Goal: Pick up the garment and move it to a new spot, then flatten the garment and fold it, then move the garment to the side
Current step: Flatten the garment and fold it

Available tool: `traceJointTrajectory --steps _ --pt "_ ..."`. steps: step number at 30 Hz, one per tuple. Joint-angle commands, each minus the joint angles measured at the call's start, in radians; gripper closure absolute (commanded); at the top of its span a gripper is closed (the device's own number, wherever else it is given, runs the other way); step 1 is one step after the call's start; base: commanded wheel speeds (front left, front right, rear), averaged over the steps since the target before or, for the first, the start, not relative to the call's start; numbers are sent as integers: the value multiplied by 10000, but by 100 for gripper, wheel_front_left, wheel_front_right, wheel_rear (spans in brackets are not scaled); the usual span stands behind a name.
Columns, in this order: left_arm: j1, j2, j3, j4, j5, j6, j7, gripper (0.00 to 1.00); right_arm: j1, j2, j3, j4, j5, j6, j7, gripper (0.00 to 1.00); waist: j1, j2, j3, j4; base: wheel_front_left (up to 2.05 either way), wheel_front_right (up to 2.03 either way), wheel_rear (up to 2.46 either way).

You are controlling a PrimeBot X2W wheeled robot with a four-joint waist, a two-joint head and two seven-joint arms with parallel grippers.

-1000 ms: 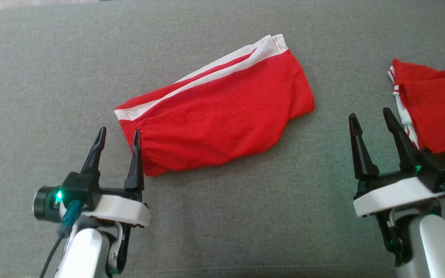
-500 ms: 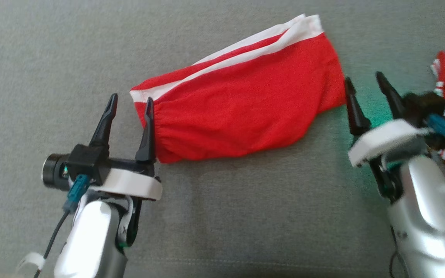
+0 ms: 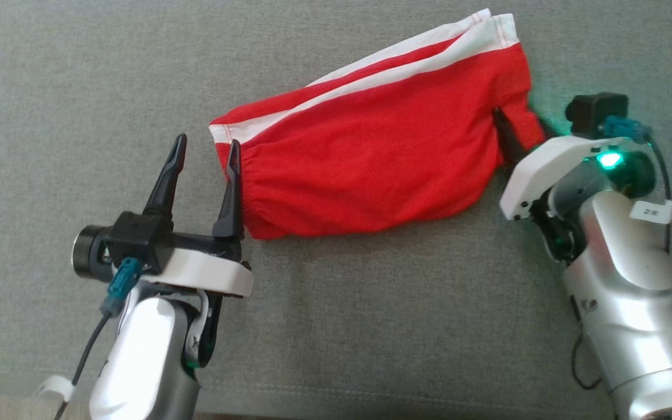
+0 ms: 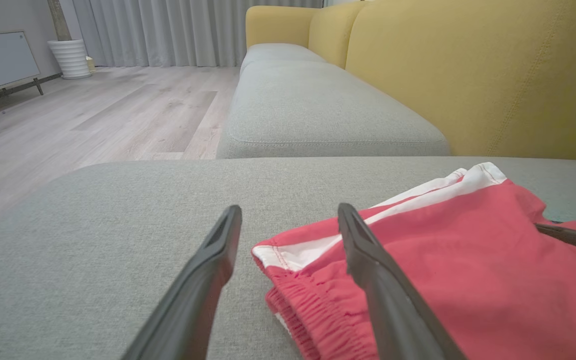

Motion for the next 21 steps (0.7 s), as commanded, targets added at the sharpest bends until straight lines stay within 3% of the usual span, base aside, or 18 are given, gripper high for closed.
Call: traceJointTrajectory --steps 1,9,21 --pt "-286 58 407 -287 50 -35 -51 0 346 334 438 9 218 67 242 100 0 0 -31 -88 0 0 0" --pt "-178 44 540 -354 145 -105 -51 0 876 429 446 -566 611 67 -438 100 0 0 -233 -391 0 0 0" --pt "464 118 859 -419 185 -125 -51 0 3422 493 -436 -2399 758 67 -1181 100 0 0 -733 -1066 0 0 0"
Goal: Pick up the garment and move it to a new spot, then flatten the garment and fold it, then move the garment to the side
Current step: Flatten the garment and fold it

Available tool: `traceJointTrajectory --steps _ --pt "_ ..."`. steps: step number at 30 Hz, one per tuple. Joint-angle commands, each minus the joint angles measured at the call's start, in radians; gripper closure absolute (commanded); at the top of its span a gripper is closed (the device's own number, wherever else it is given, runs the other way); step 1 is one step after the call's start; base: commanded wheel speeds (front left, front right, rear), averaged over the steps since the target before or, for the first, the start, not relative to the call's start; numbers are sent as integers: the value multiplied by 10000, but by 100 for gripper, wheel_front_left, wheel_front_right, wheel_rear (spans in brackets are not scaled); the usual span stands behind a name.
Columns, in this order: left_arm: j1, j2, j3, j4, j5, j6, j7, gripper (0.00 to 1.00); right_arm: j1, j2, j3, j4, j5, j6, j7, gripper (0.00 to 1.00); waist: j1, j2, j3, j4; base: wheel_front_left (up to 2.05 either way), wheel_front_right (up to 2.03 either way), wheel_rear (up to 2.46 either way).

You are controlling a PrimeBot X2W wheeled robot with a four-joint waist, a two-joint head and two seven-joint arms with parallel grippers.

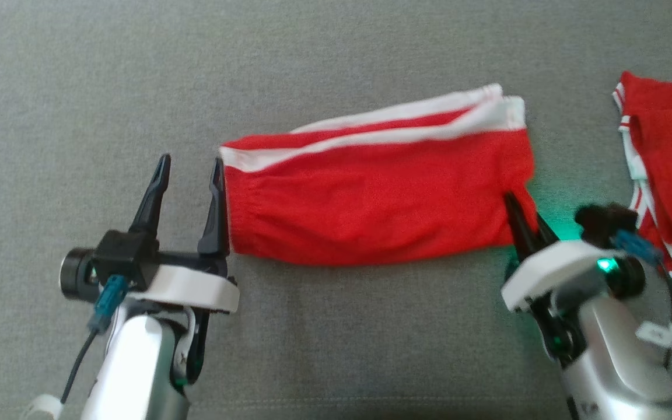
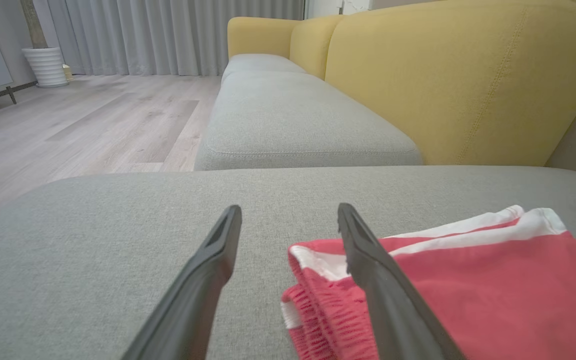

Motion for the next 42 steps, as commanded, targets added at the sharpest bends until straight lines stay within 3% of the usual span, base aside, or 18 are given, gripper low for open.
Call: traceJointTrajectory --steps 1,9,16,20,26,32,41,42 --pt "-2 122 357 -339 75 4 -51 0 315 89 -23 -364 24 65 -59 100 0 0 -105 -73 0 0 0" --pt "169 106 386 -346 68 -16 -51 0 1252 177 -912 -1117 31 65 154 100 0 0 -250 -145 0 0 0" --pt "145 110 426 -334 87 -47 -51 0 954 201 -762 -1916 -171 65 524 100 0 0 -318 -179 0 0 0" --pt "136 94 396 -282 56 -85 -51 0 369 206 208 -2823 -288 65 1018 100 0 0 -488 -106 0 0 0" --pt "184 42 256 -207 -44 -106 -51 0 -427 208 2602 -3546 162 65 1777 100 0 0 -729 217 0 0 0" --pt "191 3 143 -161 -123 -95 -51 0 -795 209 4544 -2996 1165 65 1800 100 0 0 -723 677 0 0 0" --pt "195 -29 41 -102 -173 -63 -51 0 -1228 209 5832 -1754 2027 65 1306 100 0 0 -595 957 0 0 0" --pt "193 -31 37 -96 -179 -56 -51 0 -1276 209 5891 -1658 2076 65 1209 82 0 0 -580 960 0 0 0"
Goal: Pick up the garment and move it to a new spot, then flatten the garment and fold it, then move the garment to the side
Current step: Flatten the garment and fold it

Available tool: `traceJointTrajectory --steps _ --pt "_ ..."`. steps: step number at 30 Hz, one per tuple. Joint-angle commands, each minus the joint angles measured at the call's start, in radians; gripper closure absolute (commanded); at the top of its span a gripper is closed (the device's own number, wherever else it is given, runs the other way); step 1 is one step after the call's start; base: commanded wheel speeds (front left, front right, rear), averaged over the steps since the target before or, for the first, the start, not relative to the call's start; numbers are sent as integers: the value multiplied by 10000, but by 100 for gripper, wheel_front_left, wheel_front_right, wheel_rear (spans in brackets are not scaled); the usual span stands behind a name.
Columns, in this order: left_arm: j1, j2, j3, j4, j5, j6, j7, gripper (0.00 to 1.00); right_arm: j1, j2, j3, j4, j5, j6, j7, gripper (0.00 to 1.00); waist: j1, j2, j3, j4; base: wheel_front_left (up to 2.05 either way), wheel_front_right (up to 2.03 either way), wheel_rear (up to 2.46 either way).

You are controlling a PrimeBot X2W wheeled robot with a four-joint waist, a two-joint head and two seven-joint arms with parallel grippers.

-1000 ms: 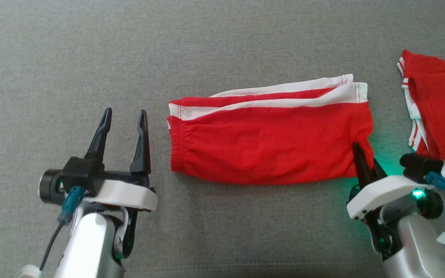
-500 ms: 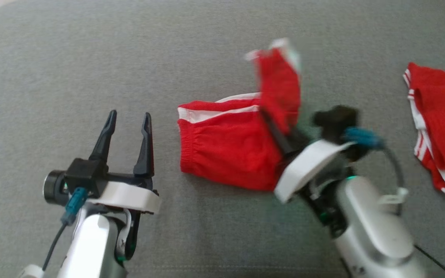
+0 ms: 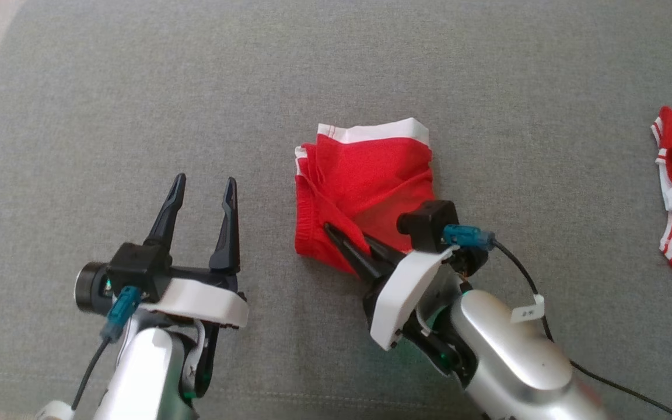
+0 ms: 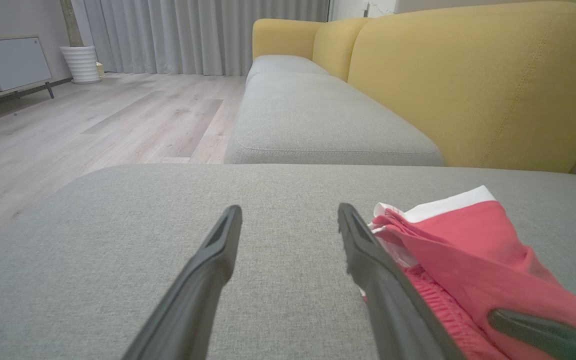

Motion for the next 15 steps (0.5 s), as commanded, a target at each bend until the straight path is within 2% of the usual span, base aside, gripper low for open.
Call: traceJointTrajectory --steps 1,6,8,11,15 --pt "-169 18 267 -307 -57 56 -51 0 -241 158 192 -239 64 67 -257 0 0 0 25 -8 0 0 0" --pt "-181 22 379 -279 -12 80 -51 0 -483 158 550 -912 146 67 -1535 0 0 0 16 -244 0 0 0" --pt "-186 46 436 -268 41 79 -51 0 -423 158 220 -1356 68 67 -2181 0 0 0 -47 -417 0 0 0" --pt "-163 73 468 -292 107 80 -51 0 -162 158 -652 -1670 -334 67 -2608 0 0 0 -139 -570 0 0 0" --pt "-107 146 513 -333 195 93 -51 0 501 130 -2484 -2065 -1154 67 -2810 0 0 0 -269 -750 0 0 0"
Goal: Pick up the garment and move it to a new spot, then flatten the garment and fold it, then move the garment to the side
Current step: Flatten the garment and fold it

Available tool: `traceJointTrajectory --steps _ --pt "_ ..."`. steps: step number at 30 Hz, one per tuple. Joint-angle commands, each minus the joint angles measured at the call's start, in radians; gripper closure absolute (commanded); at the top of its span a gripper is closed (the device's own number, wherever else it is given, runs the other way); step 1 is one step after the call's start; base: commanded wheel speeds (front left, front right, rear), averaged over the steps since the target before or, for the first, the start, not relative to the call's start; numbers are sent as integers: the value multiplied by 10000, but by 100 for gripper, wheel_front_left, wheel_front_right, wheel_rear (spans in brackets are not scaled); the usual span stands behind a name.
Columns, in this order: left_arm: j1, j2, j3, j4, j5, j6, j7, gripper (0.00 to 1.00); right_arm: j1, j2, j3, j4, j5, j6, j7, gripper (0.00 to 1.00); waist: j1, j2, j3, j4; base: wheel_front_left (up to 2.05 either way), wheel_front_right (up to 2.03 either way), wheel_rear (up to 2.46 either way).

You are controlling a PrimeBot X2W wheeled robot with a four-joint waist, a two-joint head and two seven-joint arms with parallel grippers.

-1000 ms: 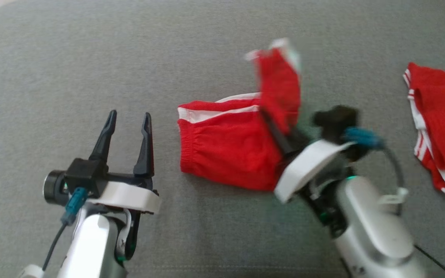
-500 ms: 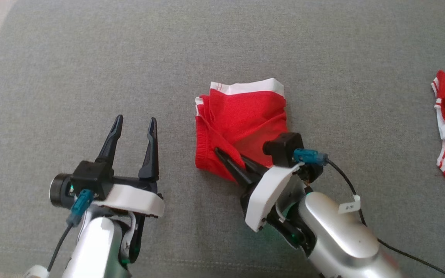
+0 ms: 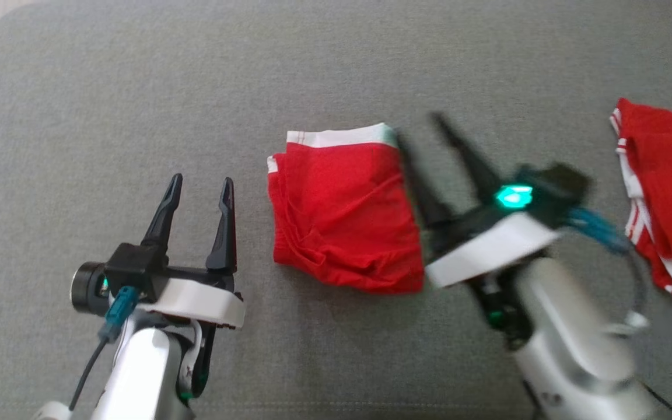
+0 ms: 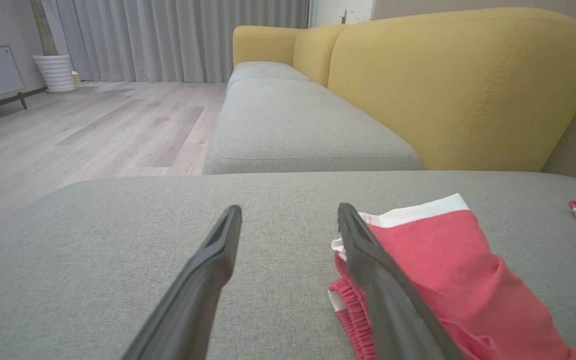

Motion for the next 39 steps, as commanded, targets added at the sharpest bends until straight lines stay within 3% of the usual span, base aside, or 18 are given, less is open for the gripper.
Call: traceJointTrajectory --steps 1,6,13,37,38,39 --pt "-91 163 428 -370 91 75 -51 0 394 126 -493 -497 -356 67 -101 0 0 0 -79 -113 0 0 0" --pt "-14 271 460 -382 143 67 -51 0 1448 -126 -2357 -1074 -1208 67 108 0 0 0 -163 -278 0 0 0" --pt "214 438 498 -359 167 85 -51 0 2783 -233 -3823 -1851 -2003 67 522 0 0 0 -396 -451 0 0 0" --pt "419 592 339 -353 52 228 -51 0 3337 -22 -4162 -2431 -2325 67 942 0 0 0 -456 -484 0 0 0" --pt "390 589 324 -360 47 227 -51 0 3269 -19 -4078 -2381 -2298 67 960 43 0 0 -416 -449 0 0 0" --pt "345 585 307 -367 42 222 -51 0 3172 -15 -3969 -2319 -2260 67 965 99 0 0 -366 -404 0 0 0"
